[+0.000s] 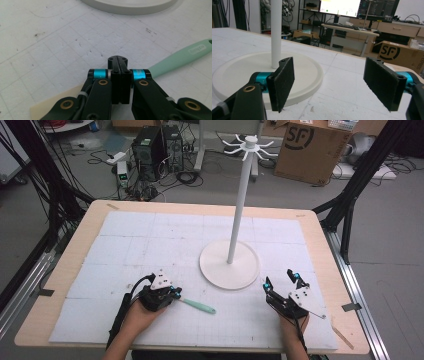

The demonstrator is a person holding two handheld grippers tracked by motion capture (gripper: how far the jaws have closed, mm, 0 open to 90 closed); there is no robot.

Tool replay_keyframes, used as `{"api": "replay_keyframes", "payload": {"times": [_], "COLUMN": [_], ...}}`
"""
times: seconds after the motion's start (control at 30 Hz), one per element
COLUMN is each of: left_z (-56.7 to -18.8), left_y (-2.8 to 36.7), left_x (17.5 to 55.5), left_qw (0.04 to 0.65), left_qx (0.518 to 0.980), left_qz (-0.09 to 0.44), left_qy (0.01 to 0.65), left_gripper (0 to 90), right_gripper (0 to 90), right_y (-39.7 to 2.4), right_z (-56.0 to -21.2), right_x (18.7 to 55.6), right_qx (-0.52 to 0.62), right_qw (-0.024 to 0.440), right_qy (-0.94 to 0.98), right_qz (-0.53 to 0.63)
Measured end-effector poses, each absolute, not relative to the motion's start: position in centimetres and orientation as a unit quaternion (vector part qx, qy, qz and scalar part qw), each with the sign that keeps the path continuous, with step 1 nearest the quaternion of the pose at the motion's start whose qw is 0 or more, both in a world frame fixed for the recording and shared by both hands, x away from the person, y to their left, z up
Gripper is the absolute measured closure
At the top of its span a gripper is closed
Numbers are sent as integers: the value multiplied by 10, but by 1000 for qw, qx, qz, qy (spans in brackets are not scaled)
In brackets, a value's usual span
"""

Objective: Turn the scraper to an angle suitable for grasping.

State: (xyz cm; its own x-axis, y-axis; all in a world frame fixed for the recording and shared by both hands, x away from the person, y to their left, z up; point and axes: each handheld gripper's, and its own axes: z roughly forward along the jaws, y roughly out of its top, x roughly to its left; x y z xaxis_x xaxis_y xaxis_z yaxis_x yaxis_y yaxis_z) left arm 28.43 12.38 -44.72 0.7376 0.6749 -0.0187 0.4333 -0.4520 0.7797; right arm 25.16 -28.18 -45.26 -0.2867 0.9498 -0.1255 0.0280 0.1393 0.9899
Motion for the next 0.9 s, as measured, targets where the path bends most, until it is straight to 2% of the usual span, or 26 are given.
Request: {"api": "replay_keyframes", "payload": {"times": [0.67,0.9], "left_z": [-447,-443], "left_y": [125,119], "left_x": [269,257], "left_qw": [403,429], "left_qx": [851,845], "left_qz": [147,149], "left_qy": [304,282], "left_gripper": [900,900], "right_gripper": [245,245], "right_y": [-282,-282], "right_z": [-453,-453], "right_x": [252,252], "right_qx": [400,400], "right_qw": [443,443], "right_qy": [611,611], "right_qz": [520,520]}}
